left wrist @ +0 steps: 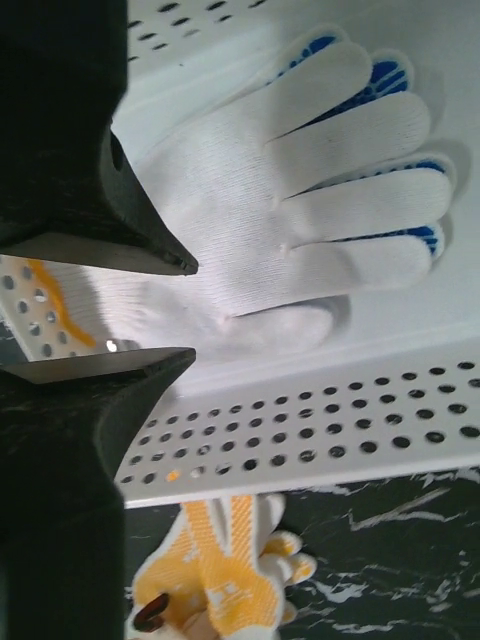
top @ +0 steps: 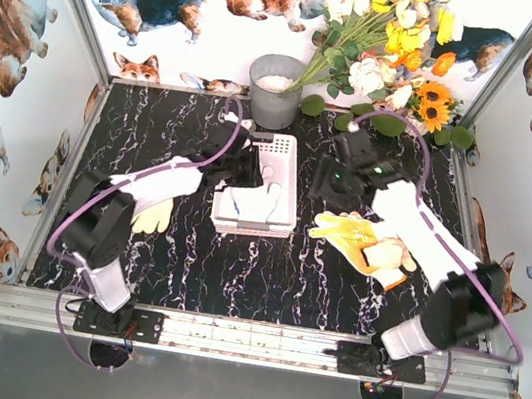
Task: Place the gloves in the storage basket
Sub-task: Adjust the bin at the center of the board.
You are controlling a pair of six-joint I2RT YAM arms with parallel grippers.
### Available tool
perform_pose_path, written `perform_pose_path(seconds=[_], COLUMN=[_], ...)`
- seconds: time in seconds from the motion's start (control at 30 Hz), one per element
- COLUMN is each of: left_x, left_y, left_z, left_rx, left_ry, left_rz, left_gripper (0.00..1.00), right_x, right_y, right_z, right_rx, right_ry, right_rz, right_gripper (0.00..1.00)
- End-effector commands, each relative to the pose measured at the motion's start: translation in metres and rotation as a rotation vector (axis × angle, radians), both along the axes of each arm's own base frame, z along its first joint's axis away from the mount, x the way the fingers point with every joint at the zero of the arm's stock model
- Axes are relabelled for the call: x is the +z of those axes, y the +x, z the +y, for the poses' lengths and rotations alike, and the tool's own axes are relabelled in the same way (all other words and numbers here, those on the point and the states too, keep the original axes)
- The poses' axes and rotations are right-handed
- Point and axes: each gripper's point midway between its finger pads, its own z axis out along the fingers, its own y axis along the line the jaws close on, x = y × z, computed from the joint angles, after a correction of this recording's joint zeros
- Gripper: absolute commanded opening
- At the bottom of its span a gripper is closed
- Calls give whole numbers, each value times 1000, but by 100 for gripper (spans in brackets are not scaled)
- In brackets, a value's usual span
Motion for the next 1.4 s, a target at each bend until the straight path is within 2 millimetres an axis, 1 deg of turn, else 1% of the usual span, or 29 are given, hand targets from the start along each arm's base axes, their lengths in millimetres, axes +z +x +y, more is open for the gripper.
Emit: perform_pose_path(seconds=[0.0,0.07,0.13,0.23,0.3,0.43,0.5,0.57,0.6,0.63,0.7,0.77,0.8,0.83,0.9,0.93,1.0,1.1,1.2,1.27,1.37], left_x=[2,-4,-16,-28,-41,-68,-76,-80,-80,-77,-68,-47,-38,-27,-12,-6,0,-1,-8,-18,-34], left_y=[31,38,42,46,48,51,53,57,59,62,68,71,71,71,67,64,55,39,27,20,16], left_z=[-15,-27,-39,-48,-45,-32,-28,-25,-26,-27,-34,-43,-46,-48,-47,-45,-41,-29,-14,-5,-2], left_rx=[61,62,56,61,88,152,167,177,179,177,152,130,123,121,122,125,130,148,167,178,169], left_ry=[-48,-86,-102,-92,-62,9,36,58,63,63,52,39,38,34,32,33,43,83,134,174,219], left_rz=[-51,-39,-16,1,9,37,44,36,31,27,15,-16,-32,-47,-64,-70,-69,-58,-35,-15,9], left_gripper=[29,28,25,23,22,20,20,20,20,21,23,30,35,40,46,50,54,59,60,61,61], right_x=[29,31,31,29,30,35,36,33,30,31,33,34,36,38,42,43,45,42,37,33,28], right_y=[-4,-12,-19,-28,-33,-44,-48,-52,-53,-56,-61,-65,-66,-69,-73,-76,-80,-87,-92,-95,-100], right_z=[-24,-33,-41,-48,-49,-51,-55,-58,-60,-62,-66,-68,-70,-71,-72,-74,-75,-79,-81,-81,-79], right_rx=[-10,-14,-22,-33,-36,-31,-29,-28,-26,-26,-23,-20,-17,-13,-1,5,15,21,17,13,15], right_ry=[8,3,1,16,34,52,47,40,37,39,39,36,35,34,32,32,28,21,26,35,53], right_rz=[-135,-140,-141,-140,-139,-147,-157,-159,-152,-157,-161,-161,-166,-170,-183,-188,-191,-189,-186,-181,-167], right_gripper=[49,49,49,49,49,49,49,50,50,50,51,52,52,53,54,55,56,57,58,58,58])
